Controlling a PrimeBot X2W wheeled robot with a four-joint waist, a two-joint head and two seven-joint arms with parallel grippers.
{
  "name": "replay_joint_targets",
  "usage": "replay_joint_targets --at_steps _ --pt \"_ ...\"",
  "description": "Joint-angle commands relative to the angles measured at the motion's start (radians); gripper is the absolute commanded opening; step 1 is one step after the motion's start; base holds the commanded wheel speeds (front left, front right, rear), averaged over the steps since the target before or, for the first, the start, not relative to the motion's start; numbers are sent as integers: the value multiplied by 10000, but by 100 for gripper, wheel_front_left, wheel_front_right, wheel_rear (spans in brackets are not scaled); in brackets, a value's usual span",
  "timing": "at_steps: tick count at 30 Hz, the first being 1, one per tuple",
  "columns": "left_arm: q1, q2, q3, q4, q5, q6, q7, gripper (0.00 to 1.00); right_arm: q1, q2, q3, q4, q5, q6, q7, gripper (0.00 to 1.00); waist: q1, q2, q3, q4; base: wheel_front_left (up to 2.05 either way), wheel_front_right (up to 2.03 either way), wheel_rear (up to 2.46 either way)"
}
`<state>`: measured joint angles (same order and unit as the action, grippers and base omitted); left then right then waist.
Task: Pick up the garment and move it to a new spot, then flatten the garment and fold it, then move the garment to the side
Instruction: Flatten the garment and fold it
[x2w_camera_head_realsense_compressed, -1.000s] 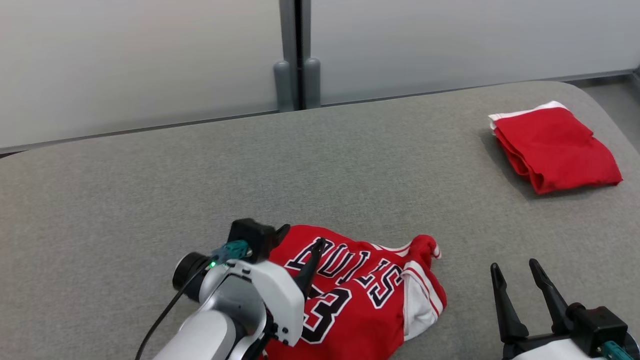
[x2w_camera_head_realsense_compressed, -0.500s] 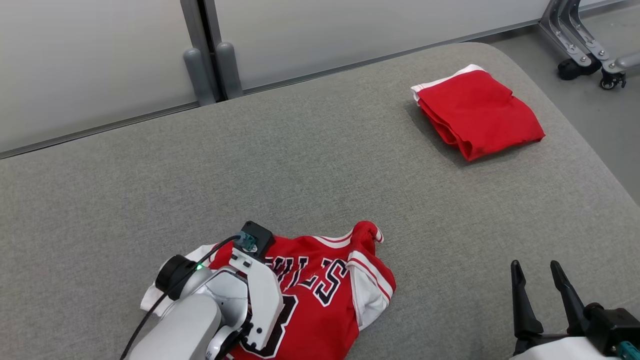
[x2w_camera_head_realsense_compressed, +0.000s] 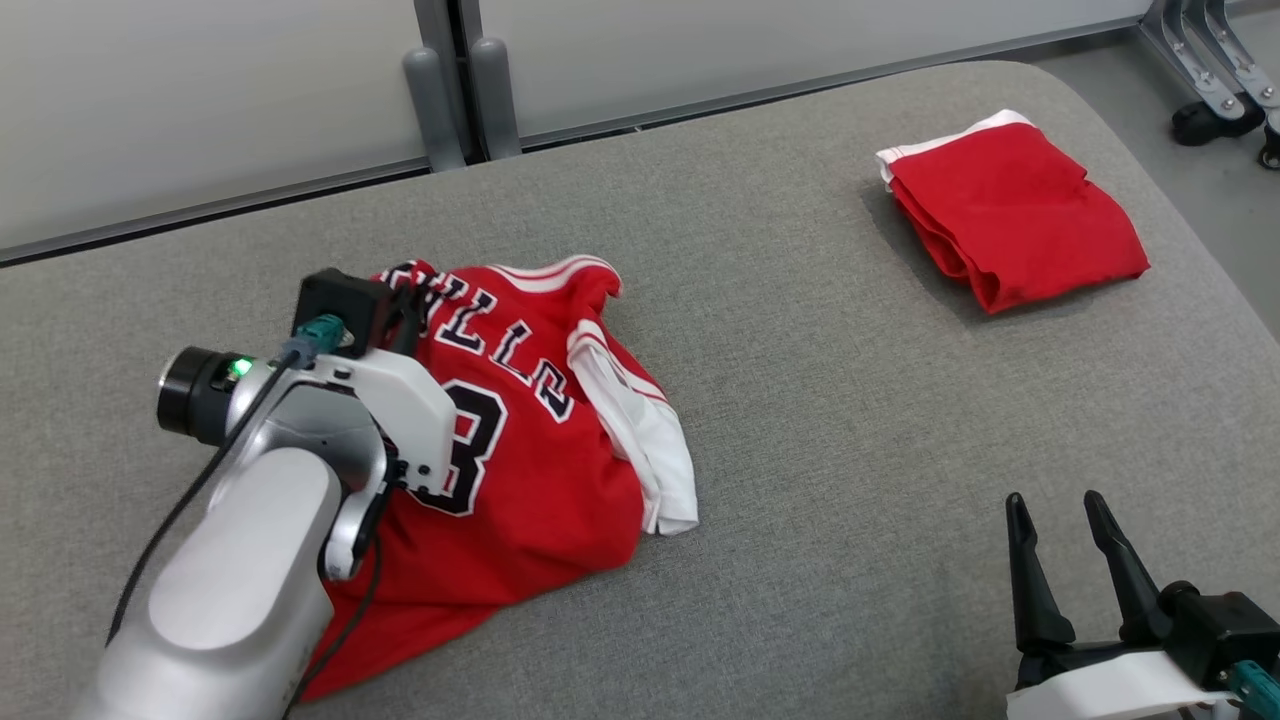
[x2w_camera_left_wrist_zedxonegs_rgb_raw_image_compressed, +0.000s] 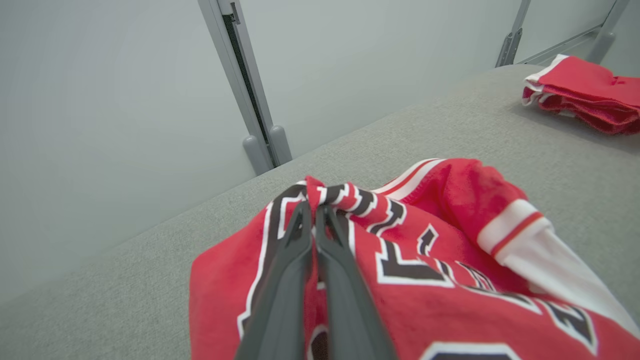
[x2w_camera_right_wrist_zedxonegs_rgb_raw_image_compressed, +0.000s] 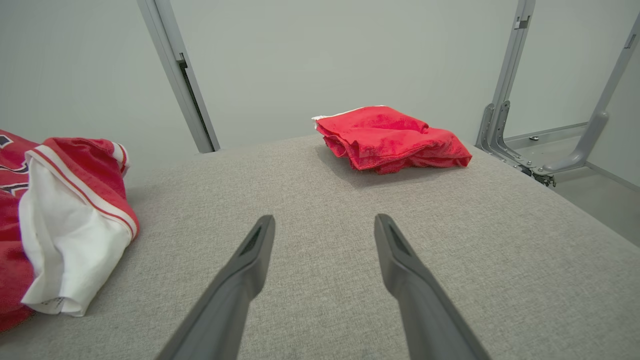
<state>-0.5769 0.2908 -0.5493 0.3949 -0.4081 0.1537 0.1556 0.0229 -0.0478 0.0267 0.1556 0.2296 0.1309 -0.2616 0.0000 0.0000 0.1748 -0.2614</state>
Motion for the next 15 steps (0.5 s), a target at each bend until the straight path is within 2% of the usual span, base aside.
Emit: replay_joint_targets --at_steps 1,4,9,11,12,13,15 --pt "-285 49 59 307 45 -65 -127 0 -97 -55 -12 32 21 0 -50 100 0 0 148 -55 0 0 0" --pt "-825 88 192 1254 118 -193 -670 0 -176 -54 81 86 69 -2 -50 100 0 0 361 -213 0 0 0" --pt "-1290 -118 433 2920 123 -128 -2173 0 -233 -55 102 163 115 0 -50 100 0 0 450 -360 0 0 0" --pt "-1297 -231 471 3528 18 -185 -2522 31 -178 -55 78 180 108 0 -48 100 0 0 391 -342 0 0 0" --pt "-1271 -318 502 3780 -57 -241 -2649 91 -138 -55 51 209 96 -2 -48 100 0 0 341 -310 0 0 0" --pt "-1236 -384 593 3964 -164 -268 -2802 100 -115 -52 50 257 84 -2 -50 100 0 0 275 -284 0 0 0" --pt "-1061 -458 963 4157 -531 -172 -3209 100 -108 -57 97 308 78 0 -48 100 0 0 113 -273 0 0 0"
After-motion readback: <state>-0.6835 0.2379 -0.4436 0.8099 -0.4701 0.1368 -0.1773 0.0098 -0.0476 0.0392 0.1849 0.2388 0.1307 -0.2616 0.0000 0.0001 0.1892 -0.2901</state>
